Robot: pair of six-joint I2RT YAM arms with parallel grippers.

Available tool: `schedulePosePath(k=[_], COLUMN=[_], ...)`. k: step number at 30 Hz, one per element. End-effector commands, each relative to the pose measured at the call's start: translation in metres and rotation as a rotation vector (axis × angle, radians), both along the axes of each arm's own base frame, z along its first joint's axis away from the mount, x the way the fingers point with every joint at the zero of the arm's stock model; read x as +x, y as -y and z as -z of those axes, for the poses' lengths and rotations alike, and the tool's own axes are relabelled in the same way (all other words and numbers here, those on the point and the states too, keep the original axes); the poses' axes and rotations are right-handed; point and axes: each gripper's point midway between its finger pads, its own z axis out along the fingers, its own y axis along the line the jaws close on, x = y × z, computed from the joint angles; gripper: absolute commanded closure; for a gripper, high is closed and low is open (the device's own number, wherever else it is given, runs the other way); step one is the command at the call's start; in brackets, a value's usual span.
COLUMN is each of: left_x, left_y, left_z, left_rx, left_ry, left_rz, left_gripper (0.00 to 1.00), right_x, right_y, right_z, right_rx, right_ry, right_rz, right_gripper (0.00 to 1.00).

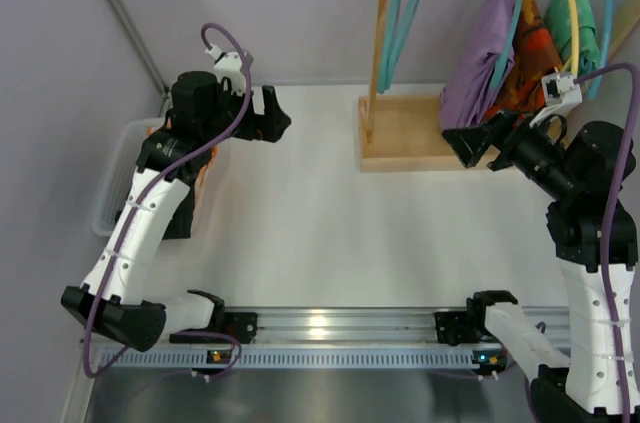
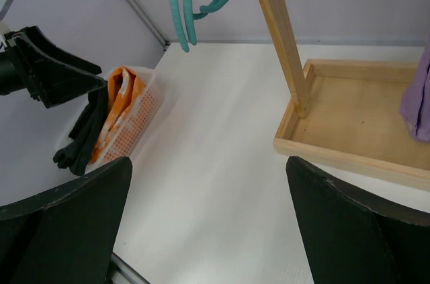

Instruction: Remove the trousers from the hanger

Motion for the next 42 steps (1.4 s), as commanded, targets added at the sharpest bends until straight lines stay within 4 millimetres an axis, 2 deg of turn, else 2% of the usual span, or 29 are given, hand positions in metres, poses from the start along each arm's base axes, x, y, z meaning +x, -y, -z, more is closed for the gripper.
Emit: schedulePosePath(k=[1,5,8,12,13,15,17,18,19,20,22,25,27,28,30,31,33,34,36,38,42], left_x=[0.002,0.002,0.011,0.022,0.025,0.028,0.029,0.029,0.029,0.030,0.026,0.020,0.015,0.013,0.006,0.005,-0.003,-0.006,-0.013,-0.016,-0.024], left_y=[0.000,0.005,0.006,0.008,0.011,0.013,0.017,0.017,0.018,0.019,0.021,0.022,0.020,0.019,0.015,0.013,0.010,0.008,0.006,0.005,0.002], left_z=[-0.029,-0.036,-0.045,-0.065,-0.064,-0.072,-0.081,-0.084,-0.086,-0.092,-0.096,-0.097,-0.097,-0.096,-0.096,-0.096,-0.095,-0.096,-0.096,-0.093,-0.094], left_rx=[-0.018,-0.018,-0.020,-0.034,-0.036,-0.056,-0.078,-0.086,-0.094,-0.117,-0.137,-0.158,-0.155,-0.152,-0.143,-0.136,-0.130,-0.130,-0.133,-0.135,-0.149], left_ry=[0.090,0.107,0.124,0.166,0.159,0.174,0.207,0.218,0.223,0.235,0.245,0.253,0.263,0.267,0.282,0.289,0.299,0.303,0.308,0.305,0.305], left_rz=[0.009,0.047,0.035,0.026,0.031,0.035,0.044,0.047,0.050,0.044,0.058,0.065,0.067,0.066,0.063,0.052,0.056,0.055,0.054,0.052,0.046], left_gripper=[0.01,0.01,0.01,0.02,0.02,0.01,0.02,0.01,0.01,0.01,0.01,0.01,0.01,0.01,0.02,0.01,0.01,0.02,0.02,0.02,0.01], right_x=[-0.004,-0.007,-0.010,-0.011,-0.009,-0.007,-0.003,0.002,0.001,0.013,0.022,0.041,0.045,0.061,0.068,0.083,0.092,0.106,0.116,0.134,0.161], right_y=[0.001,0.000,0.000,0.004,0.009,0.011,0.014,0.021,0.026,0.031,0.038,0.054,0.060,0.066,0.070,0.075,0.080,0.087,0.092,0.100,0.102], right_z=[-0.006,0.001,0.006,-0.006,-0.014,-0.026,-0.045,-0.053,-0.072,-0.076,-0.100,-0.123,-0.140,-0.137,-0.145,-0.140,-0.142,-0.136,-0.136,-0.127,-0.108], right_rx=[0.001,0.007,0.006,0.011,0.011,0.023,0.029,0.037,0.041,0.040,0.042,0.038,0.038,0.041,0.048,0.051,0.066,0.071,0.092,0.107,0.149], right_ry=[0.030,0.015,0.006,0.030,0.047,0.062,0.091,0.097,0.138,0.131,0.168,0.203,0.233,0.210,0.217,0.190,0.179,0.152,0.140,0.107,0.045], right_rz=[0.000,-0.012,-0.010,0.016,0.042,0.061,0.079,0.117,0.144,0.172,0.205,0.281,0.311,0.331,0.340,0.351,0.360,0.375,0.379,0.389,0.352], right_gripper=[0.01,0.01,0.01,0.01,0.01,0.01,0.01,0.01,0.01,0.01,0.01,0.01,0.01,0.03,0.07,0.09,0.11,0.13,0.15,0.18,0.23])
